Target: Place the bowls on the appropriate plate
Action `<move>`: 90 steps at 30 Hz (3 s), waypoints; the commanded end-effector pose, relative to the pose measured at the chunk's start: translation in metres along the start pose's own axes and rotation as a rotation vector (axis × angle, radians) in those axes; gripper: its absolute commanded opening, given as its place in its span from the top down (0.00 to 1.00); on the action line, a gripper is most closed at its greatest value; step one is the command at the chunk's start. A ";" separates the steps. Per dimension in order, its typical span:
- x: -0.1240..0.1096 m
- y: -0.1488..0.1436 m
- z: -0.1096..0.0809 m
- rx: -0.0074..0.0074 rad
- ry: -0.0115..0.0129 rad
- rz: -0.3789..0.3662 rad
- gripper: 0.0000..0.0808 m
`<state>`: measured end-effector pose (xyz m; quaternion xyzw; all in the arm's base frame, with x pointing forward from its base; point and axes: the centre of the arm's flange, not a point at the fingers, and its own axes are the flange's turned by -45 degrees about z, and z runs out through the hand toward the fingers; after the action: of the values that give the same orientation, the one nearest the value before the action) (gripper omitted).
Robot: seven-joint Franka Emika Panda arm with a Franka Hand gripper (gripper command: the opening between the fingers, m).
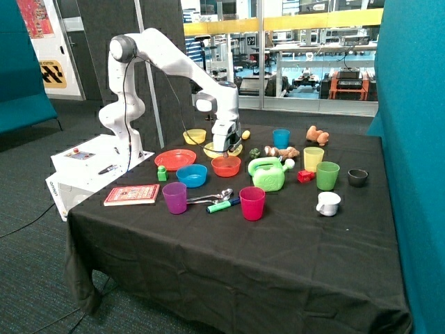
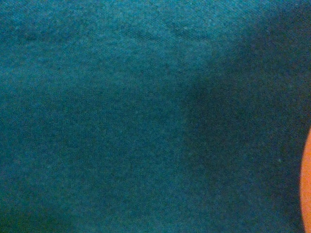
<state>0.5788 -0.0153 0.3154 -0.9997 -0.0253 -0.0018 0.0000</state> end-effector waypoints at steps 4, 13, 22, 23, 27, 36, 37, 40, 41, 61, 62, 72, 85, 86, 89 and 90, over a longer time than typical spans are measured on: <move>0.008 0.000 0.009 0.0000 -0.0036 0.007 0.55; 0.012 0.000 0.012 0.0000 -0.0036 0.016 0.75; 0.012 0.001 0.014 0.0000 -0.0036 0.022 0.88; 0.011 0.001 0.015 0.0000 -0.0036 0.021 0.89; 0.010 0.001 0.016 0.0000 -0.0036 0.020 0.88; 0.008 0.001 0.019 0.0000 -0.0036 0.027 1.00; 0.008 0.001 0.019 0.0000 -0.0036 0.028 1.00; 0.008 0.000 0.019 0.0000 -0.0036 0.026 1.00; 0.008 0.000 0.019 0.0000 -0.0036 0.026 1.00; 0.005 0.000 0.013 0.0000 -0.0036 0.015 1.00; 0.006 0.000 0.012 0.0000 -0.0036 0.014 1.00; 0.006 0.000 0.002 0.0000 -0.0036 0.009 1.00; -0.007 -0.005 -0.031 0.0001 -0.0036 -0.041 1.00; -0.007 -0.006 -0.035 0.0001 -0.0036 -0.045 1.00; -0.010 -0.009 -0.044 0.0002 -0.0036 -0.059 1.00; -0.011 -0.010 -0.046 0.0002 -0.0036 -0.064 1.00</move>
<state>0.5749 -0.0124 0.3354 -0.9993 -0.0381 -0.0002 0.0008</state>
